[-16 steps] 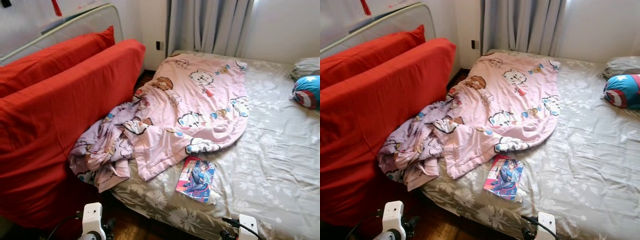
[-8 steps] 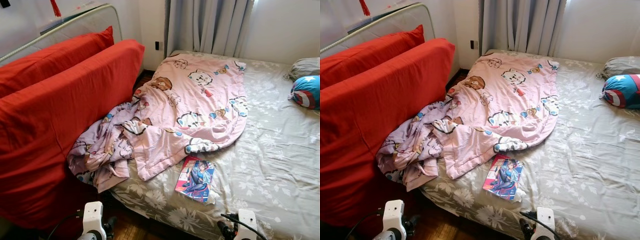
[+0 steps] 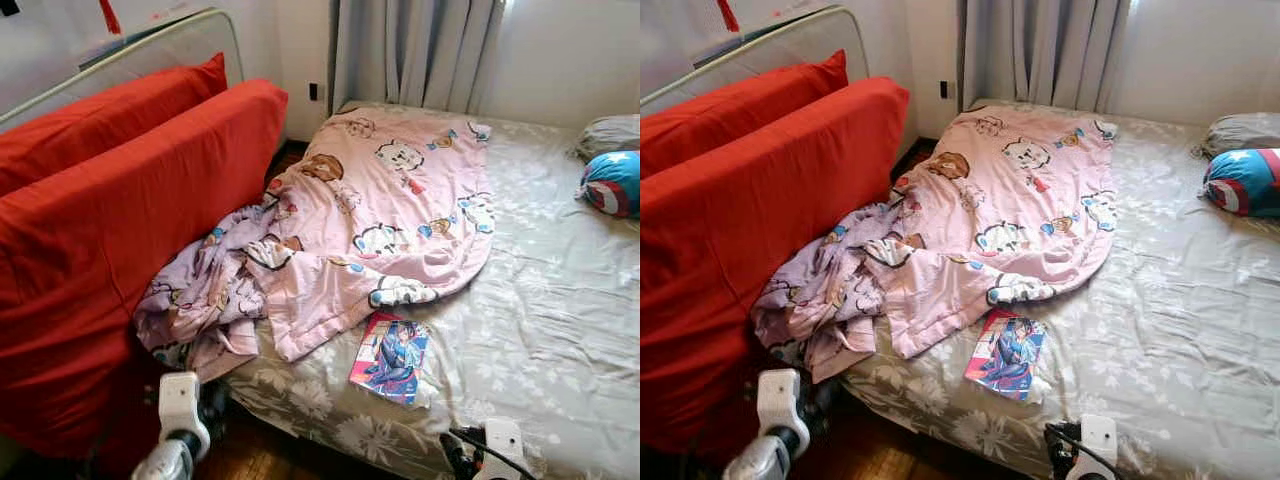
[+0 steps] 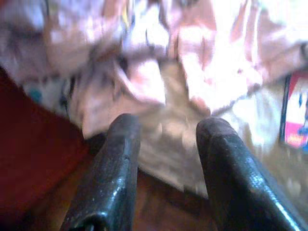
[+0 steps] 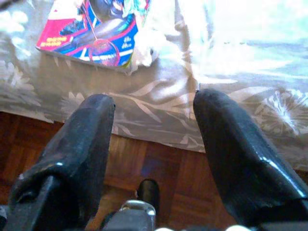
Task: Clean up the room
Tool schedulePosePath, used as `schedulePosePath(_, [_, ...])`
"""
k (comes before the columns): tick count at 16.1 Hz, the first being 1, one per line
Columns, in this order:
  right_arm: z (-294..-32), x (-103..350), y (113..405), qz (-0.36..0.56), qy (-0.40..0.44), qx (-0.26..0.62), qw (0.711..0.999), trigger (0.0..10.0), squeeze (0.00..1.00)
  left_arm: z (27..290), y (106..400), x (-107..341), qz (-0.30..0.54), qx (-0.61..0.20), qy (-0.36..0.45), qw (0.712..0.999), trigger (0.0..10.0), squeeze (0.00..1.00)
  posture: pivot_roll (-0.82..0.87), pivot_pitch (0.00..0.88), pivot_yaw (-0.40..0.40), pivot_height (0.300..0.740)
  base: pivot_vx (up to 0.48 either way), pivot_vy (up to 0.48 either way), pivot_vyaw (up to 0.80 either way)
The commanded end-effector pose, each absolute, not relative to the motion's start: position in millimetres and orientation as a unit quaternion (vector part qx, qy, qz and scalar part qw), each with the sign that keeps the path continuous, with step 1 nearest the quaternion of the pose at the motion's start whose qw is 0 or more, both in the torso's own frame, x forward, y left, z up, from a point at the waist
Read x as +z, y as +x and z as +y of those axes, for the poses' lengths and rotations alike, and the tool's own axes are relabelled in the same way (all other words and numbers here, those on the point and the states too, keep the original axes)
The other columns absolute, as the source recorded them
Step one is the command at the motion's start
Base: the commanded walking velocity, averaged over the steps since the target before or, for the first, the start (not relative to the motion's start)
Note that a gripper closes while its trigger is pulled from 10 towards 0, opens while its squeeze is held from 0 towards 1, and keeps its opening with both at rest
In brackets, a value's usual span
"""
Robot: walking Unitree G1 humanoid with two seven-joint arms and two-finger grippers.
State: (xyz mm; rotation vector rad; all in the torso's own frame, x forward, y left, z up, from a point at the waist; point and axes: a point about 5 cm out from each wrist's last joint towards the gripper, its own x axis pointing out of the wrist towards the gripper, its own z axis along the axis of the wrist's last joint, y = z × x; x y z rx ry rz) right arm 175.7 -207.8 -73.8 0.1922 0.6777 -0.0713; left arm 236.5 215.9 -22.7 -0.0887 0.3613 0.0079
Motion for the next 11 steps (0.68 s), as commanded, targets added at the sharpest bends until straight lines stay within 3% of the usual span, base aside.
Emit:
schedulePosePath(1, [-199.0, -60.6, 197.6, 0.277, 0.093, -0.022, 0.956, 10.0, 0.0, 214.0, 239.4, -14.1, 0.147, -0.014, -0.04, 0.988, 10.0, 0.0, -0.03, 0.014, -0.002, 0.74, 0.0, 0.0, 0.0])
schedulePosePath(2, [-186.5, -37.1, 231.1, 0.203, 0.086, -0.005, 0.975, 10.0, 0.0, 213.1, 240.6, -10.2, 0.133, -0.02, -0.04, 0.99, 10.0, 0.0, -0.04, 0.011, -0.002, 0.74, 0.0, 0.0, 0.0])
schedulePosePath(3, [-182.6, -26.2, 243.1, 0.17, 0.082, 0.003, 0.982, 10.0, 0.0, 214.5, 241.2, -6.4, 0.121, -0.018, -0.041, 0.992, 10.0, 0.0, -0.04, 0.009, -0.002, 0.74, 0.0, 0.0, 0.0])
schedulePosePath(9, [-188.7, -21.4, 239.9, 0.14, 0.068, 0.01, 0.988, 10.0, 0.0, 216.8, 231.1, 8.7, 0.08, -0.031, -0.032, 0.996, 10.0, 0.0, -0.04, 0.0, -0.007, 0.74, 0.0, 0.0, 0.0])
schedulePosePath(11, [-201.9, -17.4, 237.8, 0.123, 0.059, -0.02, 0.99, 10.0, 0.0, 220.3, 231.7, 16.9, 0.068, -0.035, -0.021, 0.997, 10.0, 0.0, -0.03, 0.0, -0.012, 0.74, 0.0, 0.0, 0.0])
